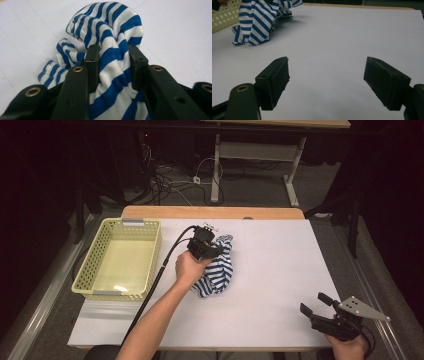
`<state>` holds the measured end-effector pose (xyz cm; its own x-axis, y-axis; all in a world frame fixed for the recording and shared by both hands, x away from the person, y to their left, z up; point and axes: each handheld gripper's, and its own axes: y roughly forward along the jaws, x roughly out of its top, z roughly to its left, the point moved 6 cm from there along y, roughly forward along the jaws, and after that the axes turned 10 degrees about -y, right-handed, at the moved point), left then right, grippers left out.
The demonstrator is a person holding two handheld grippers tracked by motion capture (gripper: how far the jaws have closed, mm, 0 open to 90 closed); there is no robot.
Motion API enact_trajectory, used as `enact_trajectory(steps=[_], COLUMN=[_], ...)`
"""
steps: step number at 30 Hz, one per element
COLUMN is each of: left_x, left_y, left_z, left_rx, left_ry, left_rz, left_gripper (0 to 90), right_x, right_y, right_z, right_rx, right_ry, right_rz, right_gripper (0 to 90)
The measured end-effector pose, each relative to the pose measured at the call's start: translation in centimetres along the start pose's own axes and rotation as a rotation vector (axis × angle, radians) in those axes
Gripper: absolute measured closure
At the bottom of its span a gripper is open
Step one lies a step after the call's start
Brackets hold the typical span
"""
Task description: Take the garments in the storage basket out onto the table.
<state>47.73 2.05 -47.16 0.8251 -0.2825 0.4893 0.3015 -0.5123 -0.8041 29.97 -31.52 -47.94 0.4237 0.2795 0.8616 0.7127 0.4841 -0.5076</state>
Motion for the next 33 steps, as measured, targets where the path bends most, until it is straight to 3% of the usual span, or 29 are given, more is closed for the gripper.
enact_trajectory(steps=[10,17,26,33], left_x=[-0.8,-0.8,-0.8,-0.6], left_y=[1.8,2.6,2.2,1.1], left_z=[0.9,1.0,0.7,0.6], left_rx=[0.011,0.004,0.008,0.008], left_ry=[-0.032,-0.041,-0.024,-0.007], left_rz=[0.035,0.043,0.037,0.028], left_gripper=[59.8,49.4,36.2,33.7], right_x=[0.0,0.0,0.0,0.0], right_y=[0.0,0.1,0.1,0.0], right_z=[0.0,0.0,0.0,0.0], right_rx=[0.002,0.010,0.009,0.008], right_ry=[0.002,0.003,0.002,0.003], right_rz=[0.002,0.005,0.005,0.005], right_gripper=[21.4,21.4,21.4,21.3])
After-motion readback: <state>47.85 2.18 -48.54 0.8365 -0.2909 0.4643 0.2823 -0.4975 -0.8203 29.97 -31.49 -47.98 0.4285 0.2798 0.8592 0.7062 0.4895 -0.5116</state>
